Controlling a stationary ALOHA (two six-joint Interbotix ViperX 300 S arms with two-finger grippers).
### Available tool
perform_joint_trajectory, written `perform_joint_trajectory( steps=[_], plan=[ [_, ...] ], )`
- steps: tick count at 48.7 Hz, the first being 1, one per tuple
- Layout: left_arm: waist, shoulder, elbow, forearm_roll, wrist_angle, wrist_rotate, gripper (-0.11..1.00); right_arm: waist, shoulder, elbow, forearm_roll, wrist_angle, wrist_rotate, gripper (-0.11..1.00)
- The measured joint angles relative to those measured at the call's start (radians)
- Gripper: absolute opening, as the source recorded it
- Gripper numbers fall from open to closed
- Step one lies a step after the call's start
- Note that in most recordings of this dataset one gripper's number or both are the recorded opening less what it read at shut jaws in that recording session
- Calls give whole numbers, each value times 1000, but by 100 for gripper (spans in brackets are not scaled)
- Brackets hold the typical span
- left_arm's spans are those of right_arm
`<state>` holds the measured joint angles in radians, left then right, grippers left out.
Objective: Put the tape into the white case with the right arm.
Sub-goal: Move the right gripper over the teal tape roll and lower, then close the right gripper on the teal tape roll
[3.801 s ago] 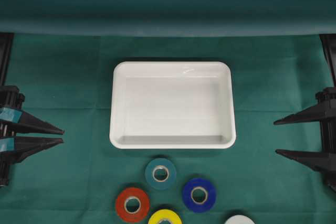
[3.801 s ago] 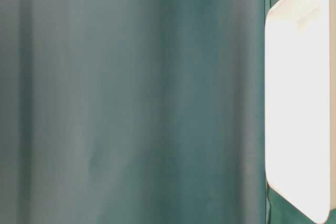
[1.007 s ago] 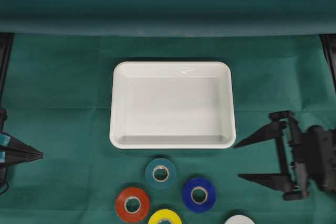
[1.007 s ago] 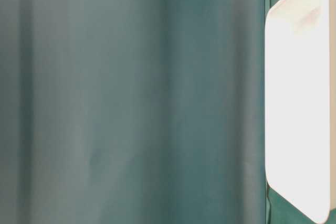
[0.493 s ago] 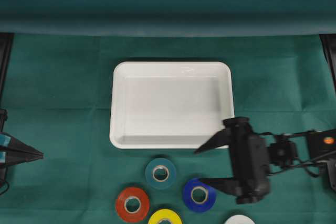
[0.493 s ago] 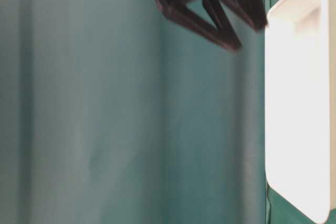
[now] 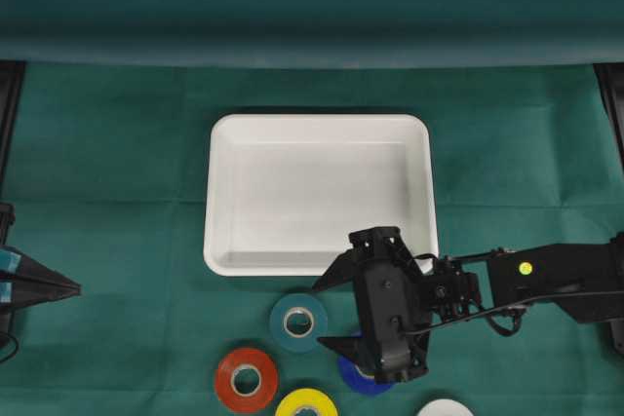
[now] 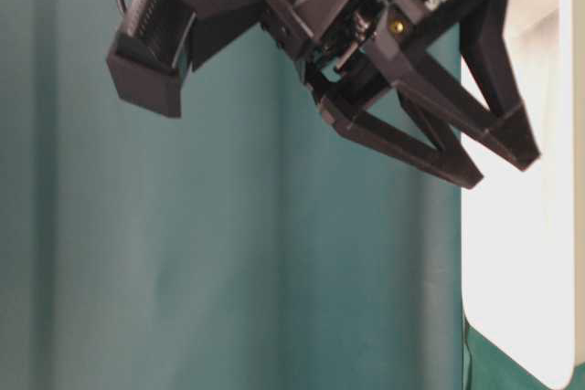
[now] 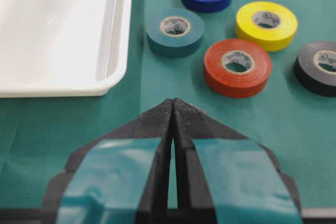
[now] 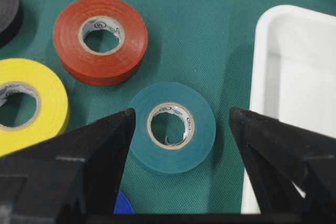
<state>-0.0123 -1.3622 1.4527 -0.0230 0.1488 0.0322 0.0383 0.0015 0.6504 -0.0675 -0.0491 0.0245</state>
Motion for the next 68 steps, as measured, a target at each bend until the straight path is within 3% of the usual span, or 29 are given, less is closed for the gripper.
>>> perform_joint_trajectory(
  steps=[68],
  plan=[
    [0, 0, 3, 0, -2, -2, 0, 17, 287, -109, 0, 12, 0, 96]
  ],
)
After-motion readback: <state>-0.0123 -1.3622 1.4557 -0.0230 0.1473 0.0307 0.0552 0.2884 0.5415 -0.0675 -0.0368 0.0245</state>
